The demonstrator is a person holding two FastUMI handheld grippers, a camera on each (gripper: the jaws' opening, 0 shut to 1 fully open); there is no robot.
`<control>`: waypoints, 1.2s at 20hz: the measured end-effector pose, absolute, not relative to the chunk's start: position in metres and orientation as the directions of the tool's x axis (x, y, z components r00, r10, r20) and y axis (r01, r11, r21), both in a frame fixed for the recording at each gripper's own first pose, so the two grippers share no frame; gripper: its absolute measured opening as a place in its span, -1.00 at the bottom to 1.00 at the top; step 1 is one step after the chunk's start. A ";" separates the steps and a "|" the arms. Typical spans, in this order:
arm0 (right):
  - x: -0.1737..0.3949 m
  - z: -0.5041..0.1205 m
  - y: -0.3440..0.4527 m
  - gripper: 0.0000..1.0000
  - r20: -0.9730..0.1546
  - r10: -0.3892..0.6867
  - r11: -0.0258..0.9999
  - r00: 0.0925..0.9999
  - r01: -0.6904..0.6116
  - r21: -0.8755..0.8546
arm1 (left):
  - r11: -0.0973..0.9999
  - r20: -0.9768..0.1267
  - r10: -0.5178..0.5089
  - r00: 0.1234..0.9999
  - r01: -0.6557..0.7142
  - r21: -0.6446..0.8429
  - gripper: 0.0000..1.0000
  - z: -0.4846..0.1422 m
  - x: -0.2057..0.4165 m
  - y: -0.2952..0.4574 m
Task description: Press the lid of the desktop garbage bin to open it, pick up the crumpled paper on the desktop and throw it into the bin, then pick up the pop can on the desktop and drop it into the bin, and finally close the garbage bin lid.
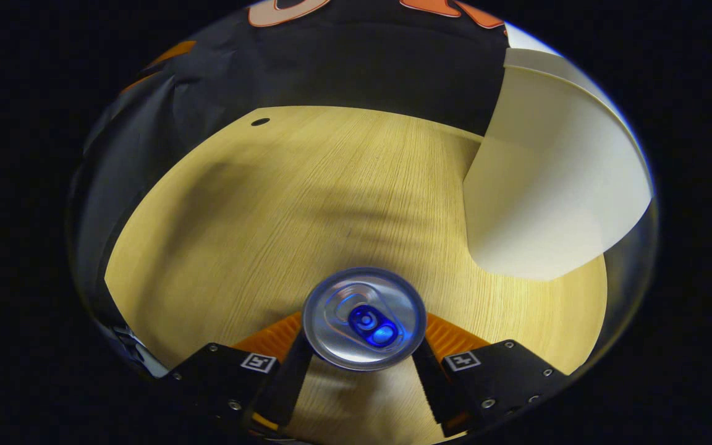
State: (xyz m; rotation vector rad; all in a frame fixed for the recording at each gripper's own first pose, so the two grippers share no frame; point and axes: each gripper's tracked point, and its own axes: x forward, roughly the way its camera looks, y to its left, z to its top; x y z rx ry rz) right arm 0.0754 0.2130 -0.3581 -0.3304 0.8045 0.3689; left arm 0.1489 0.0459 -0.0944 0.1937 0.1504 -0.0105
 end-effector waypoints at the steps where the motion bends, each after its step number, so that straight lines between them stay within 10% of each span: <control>1: 0.077 -0.359 0.212 0.65 -0.743 0.199 0.885 0.639 -0.443 -0.143 | 0.981 -0.150 0.002 0.989 0.026 0.190 1.00 -0.094 0.149 0.045; 24: 0.093 -0.273 0.212 0.55 -0.566 0.221 0.926 0.795 -0.354 -0.136 | 0.980 -0.122 -0.086 0.989 0.106 0.168 1.00 -0.083 0.165 -0.010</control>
